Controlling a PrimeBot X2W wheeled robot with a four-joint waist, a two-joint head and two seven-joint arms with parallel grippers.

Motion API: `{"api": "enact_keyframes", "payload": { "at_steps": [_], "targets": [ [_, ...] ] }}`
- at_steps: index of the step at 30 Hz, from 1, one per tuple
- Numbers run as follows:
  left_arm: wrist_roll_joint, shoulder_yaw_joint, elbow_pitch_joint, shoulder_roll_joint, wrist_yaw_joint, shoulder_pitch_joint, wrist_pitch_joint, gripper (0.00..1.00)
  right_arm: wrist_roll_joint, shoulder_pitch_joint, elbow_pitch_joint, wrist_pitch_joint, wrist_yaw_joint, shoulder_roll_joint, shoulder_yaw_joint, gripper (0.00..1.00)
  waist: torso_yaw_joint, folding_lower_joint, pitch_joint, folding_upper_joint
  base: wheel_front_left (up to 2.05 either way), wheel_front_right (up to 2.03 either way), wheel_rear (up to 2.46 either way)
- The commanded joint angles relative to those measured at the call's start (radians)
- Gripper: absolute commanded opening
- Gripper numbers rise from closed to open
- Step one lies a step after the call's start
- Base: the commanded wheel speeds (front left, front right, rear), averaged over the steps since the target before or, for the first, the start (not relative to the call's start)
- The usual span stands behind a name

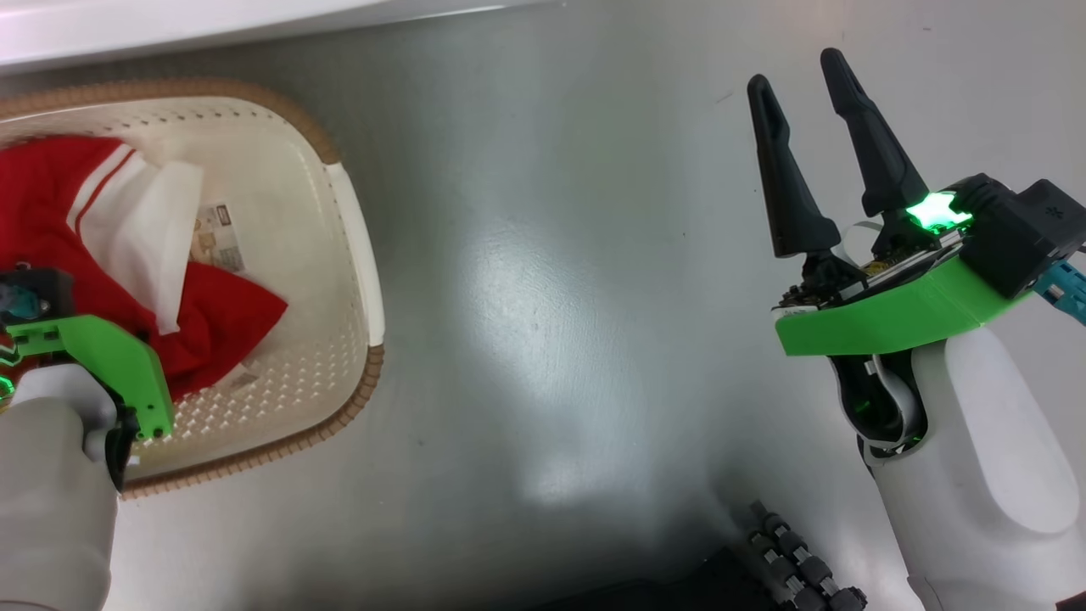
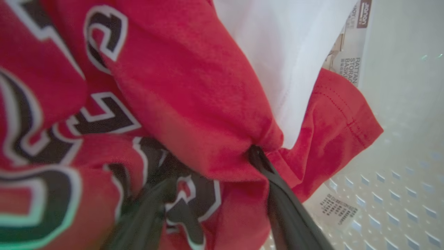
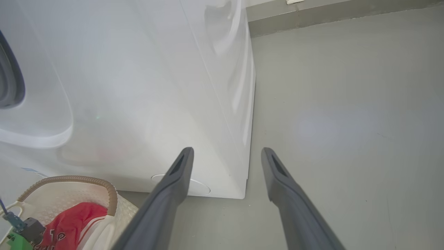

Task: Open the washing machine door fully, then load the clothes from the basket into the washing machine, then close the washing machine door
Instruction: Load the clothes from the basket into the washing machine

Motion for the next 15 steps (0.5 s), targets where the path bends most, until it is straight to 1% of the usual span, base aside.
{"api": "enact_keyframes", "payload": {
  "at_steps": [1, 7, 8, 9, 10, 11, 12, 15],
  "targets": [
    [0.007, 0.010, 0.006, 0.050, 0.014, 0.029, 0.013, 1.00, -0.010, 0.025, -0.024, -0.005, 0.002, 0.008, 0.021, 1.00, -0.003, 0.0000, 0.005, -0.0001, 0.00, 0.00, 0.00],
    [0.006, -0.003, 0.007, 0.047, 0.014, 0.017, 0.038, 1.00, -0.011, 0.023, -0.024, -0.005, 0.002, 0.012, 0.020, 1.00, -0.008, 0.0000, 0.014, -0.0001, 0.00, 0.00, 0.00],
    [0.006, -0.005, 0.007, 0.046, 0.014, 0.017, 0.044, 0.84, -0.012, 0.023, -0.023, -0.005, 0.002, 0.012, 0.020, 1.00, -0.008, 0.0000, 0.014, -0.0001, 0.00, 0.00, 0.00],
    [0.006, -0.005, 0.007, 0.046, 0.014, 0.017, 0.044, 0.84, -0.012, 0.023, -0.023, -0.005, 0.002, 0.012, 0.020, 1.00, -0.008, 0.0000, 0.014, -0.0001, 0.00, 0.00, 0.00],
    [0.004, -0.006, 0.007, 0.046, 0.013, 0.016, 0.048, 0.52, -0.012, 0.023, -0.022, -0.005, 0.002, 0.013, 0.020, 1.00, -0.008, 0.0000, 0.014, -0.0001, 0.00, 0.00, 0.00],
    [0.003, -0.007, 0.007, 0.046, 0.013, 0.015, 0.049, 0.40, -0.012, 0.023, -0.021, -0.005, 0.002, 0.013, 0.019, 1.00, -0.008, 0.0000, 0.013, -0.0001, 0.00, 0.00, 0.00],
    [0.002, -0.009, 0.007, 0.046, 0.011, 0.014, 0.046, 0.00, -0.012, 0.022, -0.021, -0.005, 0.002, 0.013, 0.019, 1.00, -0.008, 0.0000, 0.013, -0.0001, 0.00, 0.00, 0.00],
    [-0.001, -0.013, 0.008, 0.046, 0.009, 0.013, 0.040, 0.00, -0.012, 0.020, -0.018, -0.005, 0.002, 0.014, 0.018, 1.00, -0.007, 0.0000, 0.009, -0.0001, 0.00, 0.00, 0.00]
  ]
}}
